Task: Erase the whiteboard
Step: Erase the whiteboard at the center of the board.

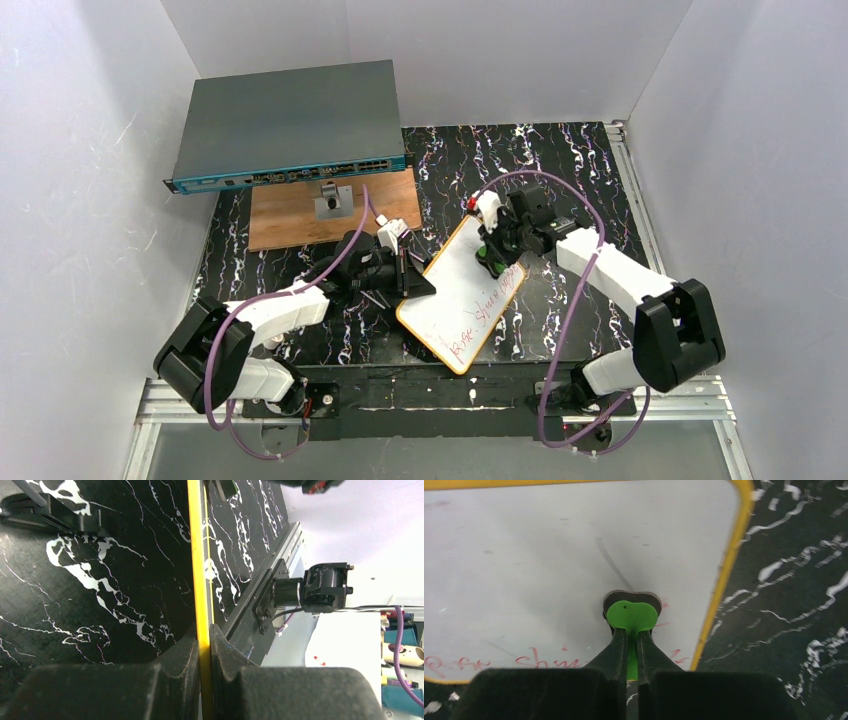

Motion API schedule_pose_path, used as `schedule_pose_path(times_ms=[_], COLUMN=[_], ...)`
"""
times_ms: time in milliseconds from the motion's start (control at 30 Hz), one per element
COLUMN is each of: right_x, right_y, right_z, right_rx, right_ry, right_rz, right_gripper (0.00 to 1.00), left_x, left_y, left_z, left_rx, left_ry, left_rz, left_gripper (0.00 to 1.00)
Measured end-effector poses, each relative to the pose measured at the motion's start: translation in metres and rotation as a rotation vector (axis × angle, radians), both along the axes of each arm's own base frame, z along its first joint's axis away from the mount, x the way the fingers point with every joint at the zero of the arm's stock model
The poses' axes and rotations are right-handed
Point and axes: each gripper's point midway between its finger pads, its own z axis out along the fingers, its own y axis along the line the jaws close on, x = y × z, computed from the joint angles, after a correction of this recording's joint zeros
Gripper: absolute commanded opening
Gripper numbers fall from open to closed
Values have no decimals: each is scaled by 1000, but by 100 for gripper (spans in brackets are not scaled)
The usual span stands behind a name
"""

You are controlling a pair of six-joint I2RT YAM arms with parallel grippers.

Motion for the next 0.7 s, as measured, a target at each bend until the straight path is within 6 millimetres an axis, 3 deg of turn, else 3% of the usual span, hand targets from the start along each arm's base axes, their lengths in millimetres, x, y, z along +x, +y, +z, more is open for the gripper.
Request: schedule_pose_path(times_ms=[100,200,300,500,700], right_x=[24,31,23,-12,4], right_y=[-13,-24,-20,-3,-19], right_z=[-1,-3,-6,-9,-12], right_rx=[-32,-51,-47,-35,-51], right_ry=[-27,-36,-35,4,10], right_rz=[-85,-116,-59,122,-3], right_gripper=[1,1,1,1,1], left_x=[3,3,3,5,8], left_y=[1,0,0,0,0], left_z=[0,1,1,3,4], left_rx=[5,6,11,29,33], left_ry=[-4,-6,-2,1,-7], left_rz=[13,12,10,7,17], left_gripper=[0,0,0,0,0])
